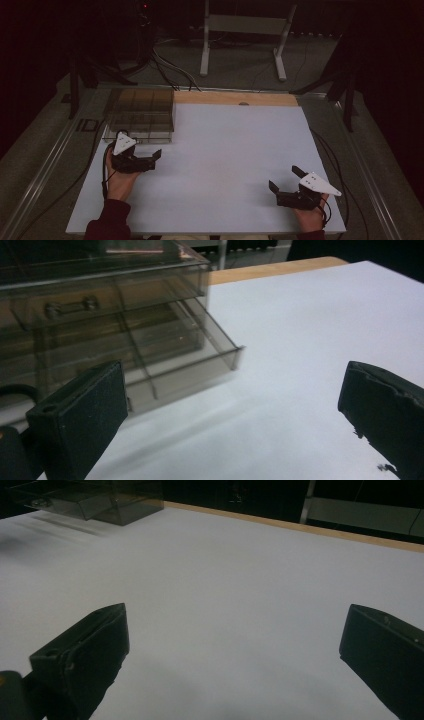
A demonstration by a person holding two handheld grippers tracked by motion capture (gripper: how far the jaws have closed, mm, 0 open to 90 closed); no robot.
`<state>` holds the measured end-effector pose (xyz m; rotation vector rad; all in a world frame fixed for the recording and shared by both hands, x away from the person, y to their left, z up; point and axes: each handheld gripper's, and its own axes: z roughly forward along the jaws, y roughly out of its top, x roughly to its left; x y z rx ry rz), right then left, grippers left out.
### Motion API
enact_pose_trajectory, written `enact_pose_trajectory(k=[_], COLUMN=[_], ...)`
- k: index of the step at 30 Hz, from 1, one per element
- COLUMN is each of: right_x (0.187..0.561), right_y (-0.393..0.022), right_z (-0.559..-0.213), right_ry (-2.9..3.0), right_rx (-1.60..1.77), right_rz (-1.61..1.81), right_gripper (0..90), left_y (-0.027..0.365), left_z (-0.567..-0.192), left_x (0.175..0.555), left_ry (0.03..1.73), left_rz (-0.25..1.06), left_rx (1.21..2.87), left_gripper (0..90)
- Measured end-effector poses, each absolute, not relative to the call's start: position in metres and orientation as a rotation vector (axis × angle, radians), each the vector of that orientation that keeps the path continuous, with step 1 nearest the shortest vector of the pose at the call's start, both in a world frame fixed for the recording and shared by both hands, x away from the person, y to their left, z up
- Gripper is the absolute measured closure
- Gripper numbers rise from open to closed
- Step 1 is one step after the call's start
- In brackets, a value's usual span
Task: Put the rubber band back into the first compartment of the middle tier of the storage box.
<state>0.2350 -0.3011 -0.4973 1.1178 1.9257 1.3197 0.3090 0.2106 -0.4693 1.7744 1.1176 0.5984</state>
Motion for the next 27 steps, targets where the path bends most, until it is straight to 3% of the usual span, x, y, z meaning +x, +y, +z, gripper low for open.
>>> enact_pose_trajectory(k=[27], right_x=[0.237], right_y=[-0.299], right_z=[-0.498], right_ry=[1.933], right_rx=[1.154], right_rz=[1.331], right_gripper=[0.0], left_y=[0.197], left_z=[-0.486], left_x=[0.253], left_ry=[0.946], left_rz=[0.657], left_rx=[1.751], left_gripper=[0.3])
